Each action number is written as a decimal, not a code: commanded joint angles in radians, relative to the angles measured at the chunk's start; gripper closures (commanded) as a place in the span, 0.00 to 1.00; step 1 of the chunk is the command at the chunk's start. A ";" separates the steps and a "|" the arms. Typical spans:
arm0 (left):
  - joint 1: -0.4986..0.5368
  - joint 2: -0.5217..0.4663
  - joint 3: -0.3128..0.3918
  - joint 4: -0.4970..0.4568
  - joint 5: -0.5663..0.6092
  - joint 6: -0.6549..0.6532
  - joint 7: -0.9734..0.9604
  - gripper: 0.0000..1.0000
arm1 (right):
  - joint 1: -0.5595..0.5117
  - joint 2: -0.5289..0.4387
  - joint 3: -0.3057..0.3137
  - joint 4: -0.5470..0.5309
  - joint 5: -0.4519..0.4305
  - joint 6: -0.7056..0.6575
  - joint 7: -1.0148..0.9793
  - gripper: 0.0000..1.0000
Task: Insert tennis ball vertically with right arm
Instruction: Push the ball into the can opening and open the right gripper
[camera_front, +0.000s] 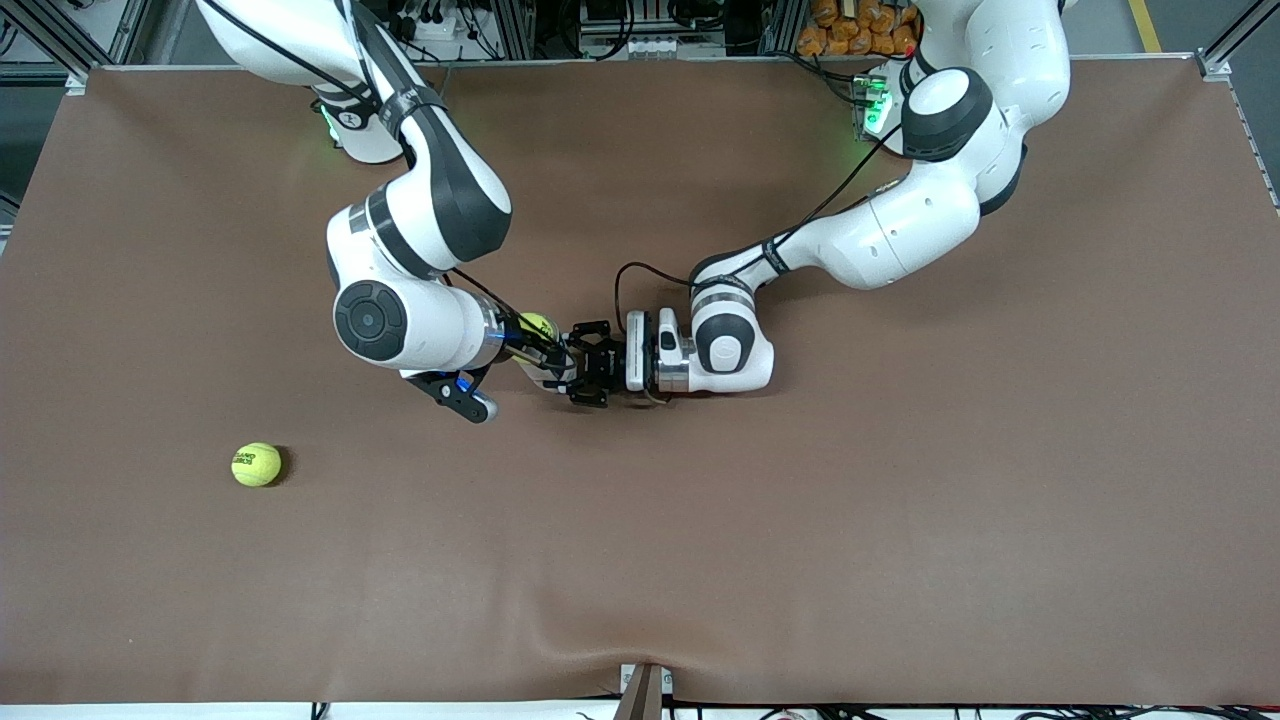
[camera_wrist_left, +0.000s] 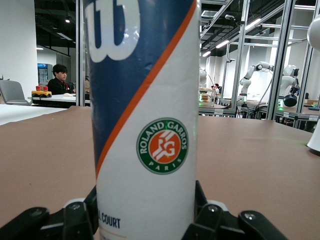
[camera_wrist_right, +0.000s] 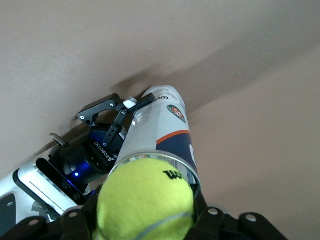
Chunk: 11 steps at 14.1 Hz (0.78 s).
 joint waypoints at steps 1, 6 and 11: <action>-0.010 -0.030 0.031 -0.006 -0.025 0.004 0.025 0.31 | 0.006 0.008 -0.003 0.016 -0.012 -0.012 0.017 0.00; -0.011 -0.030 0.031 -0.007 -0.025 0.004 0.031 0.31 | -0.006 0.000 -0.006 0.017 -0.034 -0.022 0.011 0.00; -0.011 -0.030 0.031 -0.007 -0.025 0.004 0.039 0.31 | -0.146 -0.026 -0.011 0.008 -0.170 -0.131 -0.154 0.00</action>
